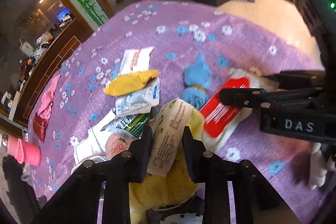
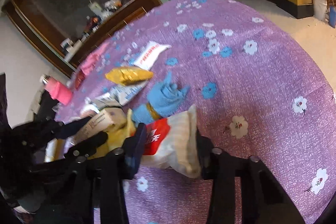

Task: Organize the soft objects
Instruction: 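Grasp a white wipe pack with the left tool while the right tool grasps another white pack, then lower both packs into the foam box and open both tools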

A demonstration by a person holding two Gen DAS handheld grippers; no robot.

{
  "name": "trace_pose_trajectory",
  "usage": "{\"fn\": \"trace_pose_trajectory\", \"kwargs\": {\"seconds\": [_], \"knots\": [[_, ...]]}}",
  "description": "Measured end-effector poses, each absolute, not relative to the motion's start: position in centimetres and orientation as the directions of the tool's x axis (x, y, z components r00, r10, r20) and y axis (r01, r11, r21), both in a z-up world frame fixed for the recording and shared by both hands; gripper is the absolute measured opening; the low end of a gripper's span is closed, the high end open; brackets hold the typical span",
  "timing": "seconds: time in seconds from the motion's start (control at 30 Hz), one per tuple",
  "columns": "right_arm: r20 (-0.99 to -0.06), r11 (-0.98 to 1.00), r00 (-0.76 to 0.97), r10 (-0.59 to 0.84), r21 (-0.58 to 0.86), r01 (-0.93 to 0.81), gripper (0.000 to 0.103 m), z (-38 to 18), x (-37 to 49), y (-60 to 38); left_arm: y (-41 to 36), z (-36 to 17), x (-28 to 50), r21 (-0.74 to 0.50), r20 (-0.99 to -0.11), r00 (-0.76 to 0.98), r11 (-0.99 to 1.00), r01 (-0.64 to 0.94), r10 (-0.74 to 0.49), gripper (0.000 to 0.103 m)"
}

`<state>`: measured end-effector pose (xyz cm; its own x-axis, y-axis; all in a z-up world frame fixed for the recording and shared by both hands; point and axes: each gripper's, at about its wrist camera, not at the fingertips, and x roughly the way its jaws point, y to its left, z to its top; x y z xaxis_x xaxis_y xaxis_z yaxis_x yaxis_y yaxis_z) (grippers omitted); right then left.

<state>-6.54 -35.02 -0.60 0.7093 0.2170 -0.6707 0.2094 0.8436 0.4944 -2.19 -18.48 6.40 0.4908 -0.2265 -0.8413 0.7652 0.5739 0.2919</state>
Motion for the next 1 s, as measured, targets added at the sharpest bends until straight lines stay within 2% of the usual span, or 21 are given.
{"fn": "trace_pose_trajectory", "kwargs": {"seconds": [0.17,0.4,0.77,1.0], "knots": [[-0.63,0.839,0.745,0.218,0.511,0.187,0.034,0.4,-7.1,-35.1,-18.1,8.4,-3.3,0.207,-0.816,0.475,0.6,0.773,-0.33,0.028],[-0.576,0.852,0.806,0.137,0.483,0.2,0.031,2.0,-8.1,-35.7,-15.0,11.6,-5.1,0.029,-0.778,0.408,0.621,0.784,-0.478,0.025],[-0.55,0.865,0.832,0.072,0.45,0.222,0.028,2.5,-8.5,-36.1,-7.3,14.1,-7.1,-0.151,-0.683,0.417,0.675,0.722,-0.599,0.023],[-0.543,0.87,0.837,0.069,0.443,0.215,0.028,2.6,-8.7,-36.0,-0.7,14.1,-7.7,-0.261,-0.634,0.473,0.745,0.614,-0.612,0.023]]}}
